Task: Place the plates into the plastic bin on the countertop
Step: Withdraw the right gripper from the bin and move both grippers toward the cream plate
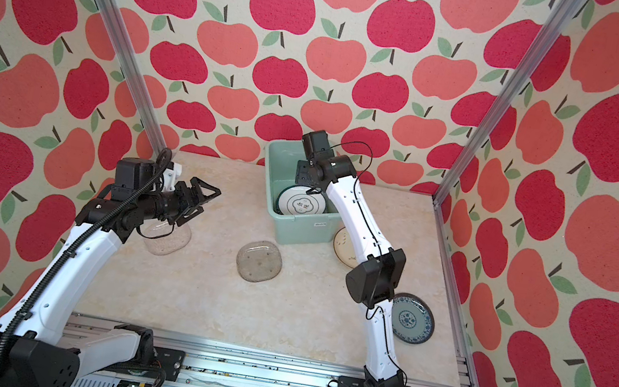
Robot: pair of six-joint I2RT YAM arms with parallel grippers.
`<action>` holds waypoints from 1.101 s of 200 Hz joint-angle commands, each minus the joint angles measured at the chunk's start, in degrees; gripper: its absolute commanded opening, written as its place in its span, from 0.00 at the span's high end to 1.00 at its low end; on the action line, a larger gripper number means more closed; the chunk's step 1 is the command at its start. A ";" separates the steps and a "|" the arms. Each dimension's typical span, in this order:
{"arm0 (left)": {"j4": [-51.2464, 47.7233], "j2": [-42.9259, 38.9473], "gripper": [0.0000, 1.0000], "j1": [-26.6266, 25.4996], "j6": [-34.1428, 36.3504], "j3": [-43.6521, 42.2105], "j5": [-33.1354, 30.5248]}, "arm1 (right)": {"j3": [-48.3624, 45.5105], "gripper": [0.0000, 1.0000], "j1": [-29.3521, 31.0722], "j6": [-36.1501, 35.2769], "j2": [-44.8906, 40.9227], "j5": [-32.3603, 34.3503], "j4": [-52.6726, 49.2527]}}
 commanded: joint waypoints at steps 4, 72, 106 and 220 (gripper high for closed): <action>-5.77 -2.90 0.08 -0.09 1.36 2.32 -0.84 | -1.74 0.29 -0.28 -2.03 -4.99 1.42 -2.64; -12.86 -8.07 0.08 -10.49 1.18 3.32 -2.25 | -23.80 0.30 -1.15 -7.09 -29.74 -4.38 -0.34; -12.20 -9.46 0.09 -18.68 -1.07 2.96 -7.33 | -42.54 0.29 -2.99 -3.12 -45.62 -5.45 5.91; -2.69 -5.16 0.02 -32.48 1.48 6.61 -15.67 | -63.65 0.02 -15.04 -4.48 -66.33 -19.24 9.89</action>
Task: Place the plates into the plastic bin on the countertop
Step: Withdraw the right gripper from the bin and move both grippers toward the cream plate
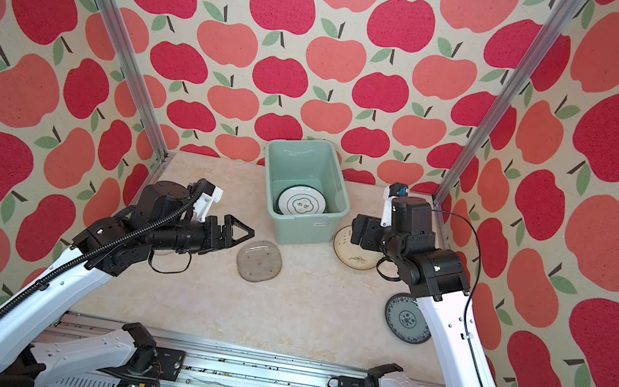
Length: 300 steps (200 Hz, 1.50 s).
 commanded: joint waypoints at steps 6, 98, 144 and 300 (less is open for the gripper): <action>3.83 0.97 0.02 -0.55 2.65 3.40 -2.16 | -2.66 0.01 -3.18 -0.67 -3.63 -7.43 3.86; 16.83 -6.34 0.01 -1.15 4.33 2.48 -13.73 | -21.62 0.01 -17.07 20.40 -14.82 -25.10 26.82; 19.76 -11.27 0.01 3.72 -1.93 -0.87 -16.65 | -25.96 0.01 -24.96 23.19 -15.53 -30.12 25.59; 12.15 1.92 0.01 5.35 3.39 -1.30 -3.69 | -35.13 0.13 -39.24 14.09 8.32 -37.47 21.50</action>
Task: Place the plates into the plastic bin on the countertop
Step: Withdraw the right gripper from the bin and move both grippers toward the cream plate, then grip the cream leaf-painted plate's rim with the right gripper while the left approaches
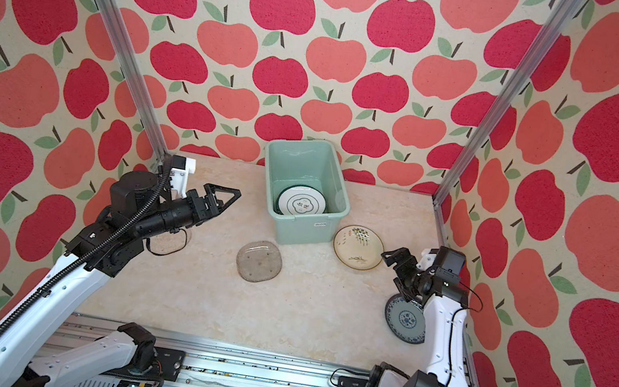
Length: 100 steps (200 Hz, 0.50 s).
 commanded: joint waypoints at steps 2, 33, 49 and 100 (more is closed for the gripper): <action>-7.06 3.73 0.01 -5.42 4.50 3.82 -5.52 | -0.75 0.14 -0.81 -2.90 4.32 -2.44 3.03; -8.43 8.28 0.01 -11.14 -0.28 3.59 -9.28 | 2.79 0.24 -0.82 -3.20 12.72 -1.63 5.09; -8.32 9.24 0.00 -13.27 -2.37 2.52 -10.43 | 6.25 0.29 -0.58 -3.74 17.68 -0.72 3.91; -8.56 11.45 0.03 -17.60 -7.00 -0.89 -13.37 | 17.20 0.42 4.54 -8.86 30.90 3.50 -1.64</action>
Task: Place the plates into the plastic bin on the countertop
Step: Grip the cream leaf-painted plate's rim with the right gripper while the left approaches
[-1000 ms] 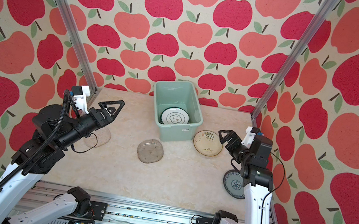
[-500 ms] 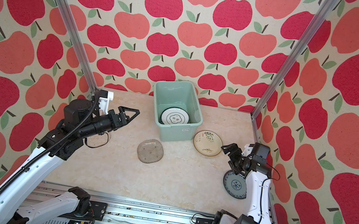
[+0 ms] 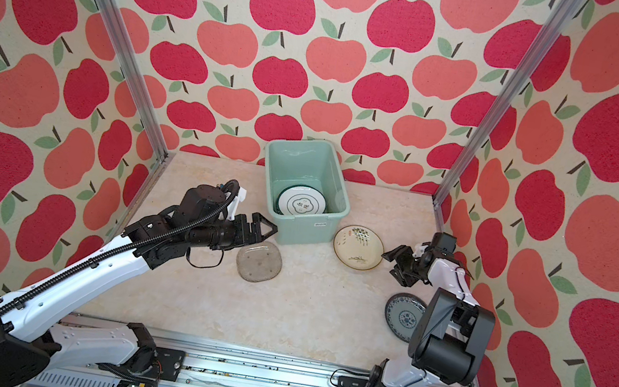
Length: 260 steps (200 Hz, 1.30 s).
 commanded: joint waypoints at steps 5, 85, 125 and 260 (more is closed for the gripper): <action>-0.58 0.92 0.03 -1.85 -3.54 -2.20 -3.64 | 5.01 0.42 2.78 -4.07 5.55 2.40 -4.05; 2.96 3.19 0.06 -4.29 -10.65 -5.91 -8.64 | 11.14 0.75 8.71 -10.99 14.28 11.34 -12.04; 3.92 3.76 0.07 -4.43 -11.83 -6.92 -9.02 | 9.93 0.96 11.08 -13.88 13.80 15.14 -16.55; 4.01 9.73 0.13 -4.82 -9.42 -7.32 -1.99 | 2.57 1.00 29.51 -24.48 10.30 21.14 -27.41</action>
